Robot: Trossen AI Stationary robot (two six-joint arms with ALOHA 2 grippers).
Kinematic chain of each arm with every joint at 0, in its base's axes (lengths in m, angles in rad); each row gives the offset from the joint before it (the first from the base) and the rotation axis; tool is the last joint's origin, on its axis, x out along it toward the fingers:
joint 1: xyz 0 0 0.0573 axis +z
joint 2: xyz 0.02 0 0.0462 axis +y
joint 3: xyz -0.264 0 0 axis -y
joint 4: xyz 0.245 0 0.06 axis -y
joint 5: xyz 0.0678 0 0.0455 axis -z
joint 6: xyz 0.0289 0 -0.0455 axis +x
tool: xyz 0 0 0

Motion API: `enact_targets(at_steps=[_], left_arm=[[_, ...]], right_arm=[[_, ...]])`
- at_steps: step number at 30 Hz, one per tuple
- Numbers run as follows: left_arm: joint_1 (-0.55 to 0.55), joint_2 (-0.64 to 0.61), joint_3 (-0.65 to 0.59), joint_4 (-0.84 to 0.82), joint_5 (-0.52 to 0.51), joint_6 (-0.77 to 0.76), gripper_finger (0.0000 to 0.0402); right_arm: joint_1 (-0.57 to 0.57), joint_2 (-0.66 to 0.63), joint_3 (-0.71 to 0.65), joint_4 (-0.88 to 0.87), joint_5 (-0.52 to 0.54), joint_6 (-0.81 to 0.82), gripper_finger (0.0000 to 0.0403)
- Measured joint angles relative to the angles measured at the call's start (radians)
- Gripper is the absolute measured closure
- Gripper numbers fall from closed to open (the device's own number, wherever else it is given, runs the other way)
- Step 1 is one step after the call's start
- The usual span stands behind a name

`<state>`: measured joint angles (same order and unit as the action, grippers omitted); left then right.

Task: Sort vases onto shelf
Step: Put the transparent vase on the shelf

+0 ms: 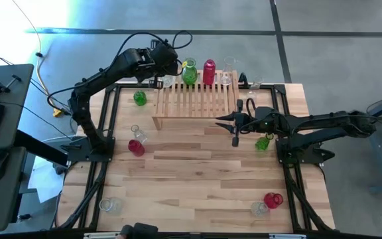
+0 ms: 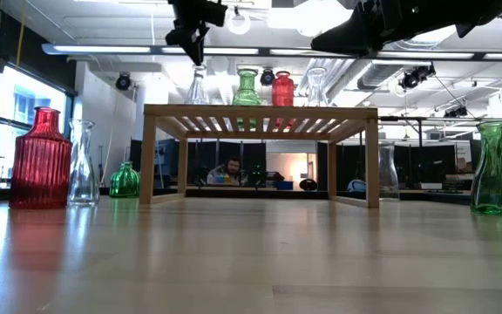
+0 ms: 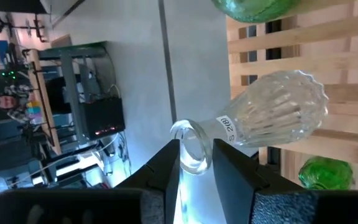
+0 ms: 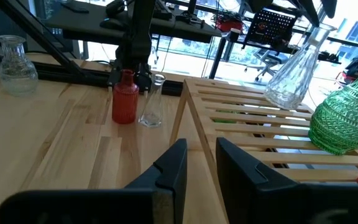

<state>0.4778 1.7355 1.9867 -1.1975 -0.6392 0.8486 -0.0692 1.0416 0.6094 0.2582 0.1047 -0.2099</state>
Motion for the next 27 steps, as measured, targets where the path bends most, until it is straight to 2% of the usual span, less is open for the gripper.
enact_targets(at_steps=[7,11,16,18,20,24,27], left_arm=[[-0.038,-0.007,0.052,-0.005,-0.001,-0.013,0.0316],[-0.068,-0.044,0.062,-0.02,0.016,-0.096,0.0317],[-0.076,-0.14,0.023,-0.128,0.221,-0.338,0.0349],[-0.075,-0.208,-0.059,-0.117,0.28,-0.399,0.0373],[-0.075,-0.282,-0.174,-0.074,0.278,-0.438,0.0393],[-0.073,-0.441,-0.461,0.1,0.262,-0.503,0.0394],[-0.058,-0.547,-0.687,0.306,0.266,-0.507,0.0399]], right_arm=[[0.0,0.0,0.0,-0.007,0.0,0.0,0.0336],[0.002,0.0,0.0,-0.015,0.0,0.0,0.0336],[0.022,0.0,0.0,-0.037,0.0,-0.007,0.0336],[0.032,0.0,0.0,-0.036,0.0,-0.022,0.0336],[0.043,0.0,0.0,-0.037,0.0,-0.034,0.0336],[0.053,0.0,0.0,-0.036,0.0,-0.036,0.0336],[0.053,0.0,0.0,-0.027,0.0,-0.037,0.0336]])
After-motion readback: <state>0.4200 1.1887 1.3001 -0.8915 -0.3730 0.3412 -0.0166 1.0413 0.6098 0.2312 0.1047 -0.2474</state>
